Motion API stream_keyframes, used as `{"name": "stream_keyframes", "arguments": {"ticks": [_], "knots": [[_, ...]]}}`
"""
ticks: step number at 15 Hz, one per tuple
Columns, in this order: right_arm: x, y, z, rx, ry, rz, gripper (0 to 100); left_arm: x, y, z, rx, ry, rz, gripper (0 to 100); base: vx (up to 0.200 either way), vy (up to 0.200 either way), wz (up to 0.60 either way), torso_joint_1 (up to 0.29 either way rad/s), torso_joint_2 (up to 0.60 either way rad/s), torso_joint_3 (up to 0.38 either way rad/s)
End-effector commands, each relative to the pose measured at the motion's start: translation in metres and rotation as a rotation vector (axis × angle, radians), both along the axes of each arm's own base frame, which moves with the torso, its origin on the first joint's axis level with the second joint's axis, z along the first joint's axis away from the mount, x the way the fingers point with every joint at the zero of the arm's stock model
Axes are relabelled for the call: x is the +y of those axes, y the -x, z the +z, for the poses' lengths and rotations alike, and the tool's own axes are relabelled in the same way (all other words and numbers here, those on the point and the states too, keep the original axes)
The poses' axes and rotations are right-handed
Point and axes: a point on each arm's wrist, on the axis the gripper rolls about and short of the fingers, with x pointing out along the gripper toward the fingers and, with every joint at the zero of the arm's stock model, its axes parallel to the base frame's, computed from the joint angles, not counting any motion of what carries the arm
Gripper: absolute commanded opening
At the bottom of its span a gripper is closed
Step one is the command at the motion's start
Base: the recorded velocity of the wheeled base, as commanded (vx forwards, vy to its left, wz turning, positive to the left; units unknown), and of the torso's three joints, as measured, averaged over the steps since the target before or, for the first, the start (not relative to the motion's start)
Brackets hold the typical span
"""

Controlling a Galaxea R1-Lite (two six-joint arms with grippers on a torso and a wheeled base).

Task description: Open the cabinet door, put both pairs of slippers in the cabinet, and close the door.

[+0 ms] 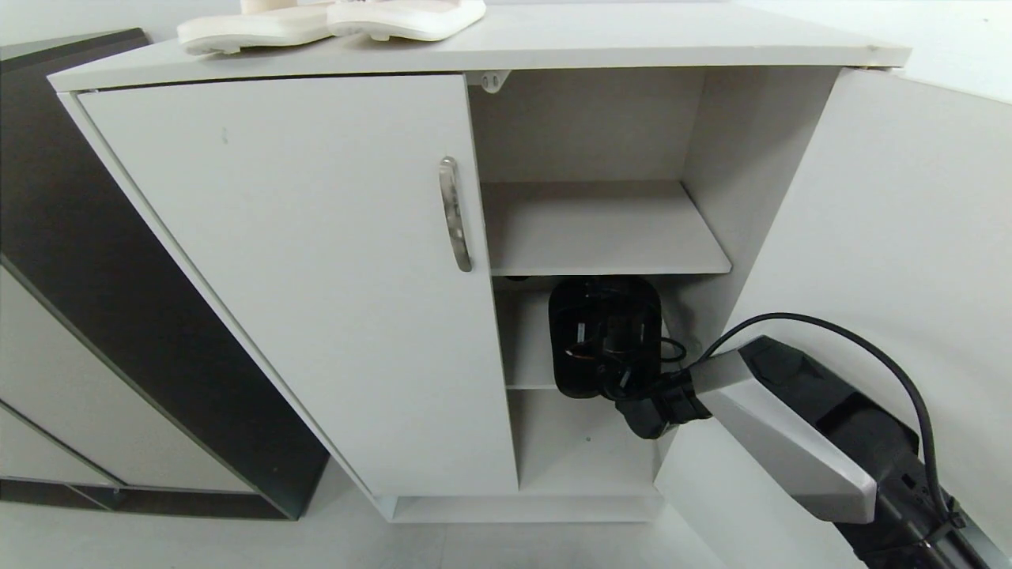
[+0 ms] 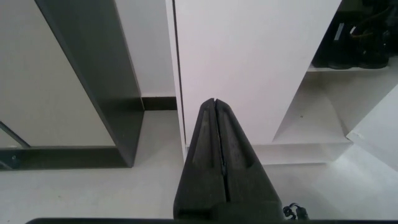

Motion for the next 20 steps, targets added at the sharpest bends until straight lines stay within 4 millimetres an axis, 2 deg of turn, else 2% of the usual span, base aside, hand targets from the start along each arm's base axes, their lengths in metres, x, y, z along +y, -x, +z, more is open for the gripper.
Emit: {"name": "stream_keyframes", "arguments": {"ticks": [1, 9, 10, 14, 16, 18, 20], "knots": [[0.002, -0.005, -0.011, 0.007, 0.005, -0.002, 0, 0.0, 0.0, 0.0, 0.002, 0.0, 0.001, 0, 0.0, 0.0, 0.0, 0.0, 0.0, 0.0], [-0.001, -0.008, -0.016, 0.016, 0.01, -0.008, 0, 0.0, 0.0, 0.0, 0.002, 0.0, 0.002, 0, 0.0, 0.0, 0.0, 0.0, 0.0, 0.0], [0.0, -0.008, -0.017, 0.017, 0.011, -0.008, 100, 0.0, 0.0, 0.0, 0.002, 0.0, 0.002, 0, 0.0, 0.0, 0.0, 0.0, 0.0, 0.0], [-0.003, -0.004, -0.013, 0.025, 0.016, -0.011, 100, 0.0, 0.0, 0.0, 0.0, 0.0, 0.002, 0, 0.0, 0.0, 0.0, 0.0, 0.0, 0.0], [-0.009, 0.007, -0.001, 0.02, 0.013, -0.011, 100, 0.0, 0.0, 0.0, 0.002, 0.0, 0.002, 0, 0.0, 0.0, 0.0, 0.0, 0.0, 0.0], [-0.018, 0.029, 0.013, 0.013, 0.009, -0.007, 100, 0.0, 0.0, 0.0, 0.002, 0.0, 0.002, 0, 0.0, 0.0, 0.0, 0.0, 0.0, 0.0], [-0.023, 0.057, 0.017, 0.013, 0.009, 0.015, 100, 0.0, 0.0, 0.0, 0.002, 0.0, 0.002, 0, 0.0, 0.0, 0.0, 0.0, 0.0, 0.0]]}}
